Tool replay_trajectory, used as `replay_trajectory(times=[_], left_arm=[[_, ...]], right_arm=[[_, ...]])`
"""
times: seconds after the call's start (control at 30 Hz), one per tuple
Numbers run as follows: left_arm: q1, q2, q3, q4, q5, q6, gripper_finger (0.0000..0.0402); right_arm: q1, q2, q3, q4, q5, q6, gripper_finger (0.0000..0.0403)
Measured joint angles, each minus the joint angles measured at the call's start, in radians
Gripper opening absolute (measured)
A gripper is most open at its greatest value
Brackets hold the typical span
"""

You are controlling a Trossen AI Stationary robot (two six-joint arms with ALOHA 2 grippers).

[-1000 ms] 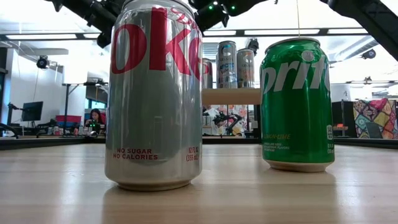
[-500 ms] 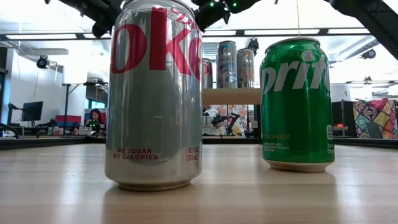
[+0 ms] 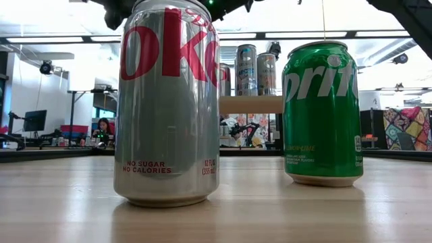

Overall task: Place canned beverage on shelf
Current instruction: Adjust the orange soda cans

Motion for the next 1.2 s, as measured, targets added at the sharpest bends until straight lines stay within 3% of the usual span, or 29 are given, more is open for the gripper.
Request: replay_trajectory(times=[0.43,1.2], left_arm=[[-0.187,0.023,0.000,0.005,-0.121,-0.062,0.0000],[-0.195,0.025,0.000,0.007,-0.138,-0.052,0.0000]], right_arm=[[0.034,-0.003,0.000,-0.024,0.000,-0.059,0.0012],[0.033,-0.016,0.000,-0.030,0.000,-0.067,0.0012]])
